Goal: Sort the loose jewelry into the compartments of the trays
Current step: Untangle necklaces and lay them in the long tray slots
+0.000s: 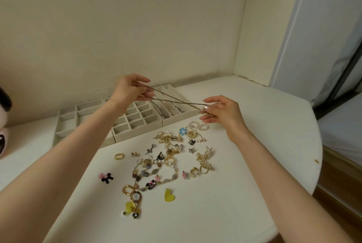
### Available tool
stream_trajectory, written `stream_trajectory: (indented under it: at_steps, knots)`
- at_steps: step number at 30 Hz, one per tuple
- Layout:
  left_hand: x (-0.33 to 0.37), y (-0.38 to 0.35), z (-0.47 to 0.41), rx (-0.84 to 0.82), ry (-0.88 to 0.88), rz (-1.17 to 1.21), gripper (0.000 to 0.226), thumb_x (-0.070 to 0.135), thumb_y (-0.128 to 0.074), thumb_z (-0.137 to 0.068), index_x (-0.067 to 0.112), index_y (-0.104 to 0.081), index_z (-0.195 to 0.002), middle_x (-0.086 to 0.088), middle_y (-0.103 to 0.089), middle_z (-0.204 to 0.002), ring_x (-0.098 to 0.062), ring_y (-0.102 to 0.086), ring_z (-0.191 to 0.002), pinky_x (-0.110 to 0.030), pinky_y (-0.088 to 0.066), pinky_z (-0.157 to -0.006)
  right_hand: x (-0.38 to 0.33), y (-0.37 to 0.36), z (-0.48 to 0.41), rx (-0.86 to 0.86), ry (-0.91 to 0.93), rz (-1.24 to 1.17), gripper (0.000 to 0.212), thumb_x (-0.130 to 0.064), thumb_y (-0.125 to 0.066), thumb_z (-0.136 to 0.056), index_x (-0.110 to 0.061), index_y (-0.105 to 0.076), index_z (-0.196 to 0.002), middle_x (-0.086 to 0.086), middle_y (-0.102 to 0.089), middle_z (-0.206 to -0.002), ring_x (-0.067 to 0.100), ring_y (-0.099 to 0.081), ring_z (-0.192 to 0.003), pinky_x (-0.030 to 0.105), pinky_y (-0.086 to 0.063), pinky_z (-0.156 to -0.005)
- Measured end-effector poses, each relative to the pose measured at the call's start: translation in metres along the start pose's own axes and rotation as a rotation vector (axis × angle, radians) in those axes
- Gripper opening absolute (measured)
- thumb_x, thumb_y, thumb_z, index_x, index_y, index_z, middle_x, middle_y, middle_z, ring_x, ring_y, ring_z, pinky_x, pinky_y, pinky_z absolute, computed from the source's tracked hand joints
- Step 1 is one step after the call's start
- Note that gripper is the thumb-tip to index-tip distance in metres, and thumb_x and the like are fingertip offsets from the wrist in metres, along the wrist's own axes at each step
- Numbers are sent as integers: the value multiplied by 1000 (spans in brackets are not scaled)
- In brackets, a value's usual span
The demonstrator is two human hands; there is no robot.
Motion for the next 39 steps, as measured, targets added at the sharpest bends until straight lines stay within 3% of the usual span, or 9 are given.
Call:
stream_trajectory:
  at_steps: [3, 9, 12, 15, 19, 25, 31, 34, 39]
  knots:
    - [-3, 0, -20, -4, 24, -66, 20, -16, -50, -87, -3, -55, -101, -16, -62, -79, -10, -67, -51, -18, -54, -48, -2, 4, 0, 75, 40, 54, 14, 5, -64, -82, -8, -68, -81, 13, -67, -70, 16, -64, -52, 21, -52, -50]
    - [-12, -8, -69, -144, 130, -167, 6, -8, -60, -84, -2, -62, -85, -13, -68, -73, -10, -66, -50, -17, -55, -51, -9, 9, -5, 152, 99, 125, 30, 8, -62, -82, -19, -72, -78, 7, -66, -69, 16, -65, -60, 20, -54, -60]
    - [-15, -12, -90, -270, 205, -232, 3, 3, -64, -84, 6, -66, -85, 2, -70, -65, -1, -61, -50, -11, -50, -49, -11, 14, -8, 210, 86, 140, 22, 8, -64, -81, -13, -71, -82, 7, -64, -71, 11, -63, -52, 17, -52, -52]
    - [-21, -15, -107, -353, 283, -124, 7, 4, -60, -87, 6, -67, -87, 2, -68, -67, 0, -59, -51, -10, -49, -51, -12, 15, -13, 238, 80, 210, 14, 5, -69, -79, -9, -70, -81, 8, -63, -71, 6, -60, -45, 17, -51, -49]
    - [-27, -23, -132, -270, 275, 21, 10, -5, -57, -86, 2, -64, -85, -6, -69, -72, -5, -65, -56, -15, -55, -59, -16, 2, -28, 195, 76, 308, 12, 5, -67, -80, -7, -69, -78, 4, -62, -65, 15, -62, -50, 22, -56, -55]
    - [-37, -40, -161, -69, 127, -134, 18, -13, -58, -83, 2, -56, -74, -14, -60, -73, -7, -63, -44, -20, -56, -55, -10, -19, -60, 178, 137, 570, 11, -3, -72, -76, -14, -71, -75, -1, -62, -65, 26, -67, -74, 43, -55, -76]
    - [-47, -56, -175, -19, -21, -384, 27, -7, -63, -82, 13, -51, -69, -12, -59, -76, -17, -61, -54, -24, -55, -50, 7, -32, -73, 131, 134, 699, 7, -6, -73, -77, -13, -72, -80, -6, -57, -65, 13, -57, -71, 24, -46, -71]
    - [-54, -62, -177, -32, -52, -491, 17, 2, -67, -81, 12, -55, -75, -13, -64, -81, -25, -64, -68, -37, -56, -67, 13, -35, -75, 122, 144, 701, 6, -8, -73, -78, -13, -72, -81, -6, -57, -66, 12, -58, -70, 27, -49, -73]
    - [-51, -62, -175, 29, -115, -706, 19, 16, -73, -78, 12, -63, -93, -4, -62, -89, -21, -58, -87, -27, -41, -69, 17, -38, -77, 112, 145, 726, 4, -13, -72, -81, -17, -72, -83, -4, -65, -74, 11, -59, -75, 26, -47, -71]
Point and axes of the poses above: each hand's wrist, its own z-axis away from the middle knuckle, its own y-axis out of the back of the hand, x = y × z, the point moved 6 cm from there along -z, towards the middle knuckle
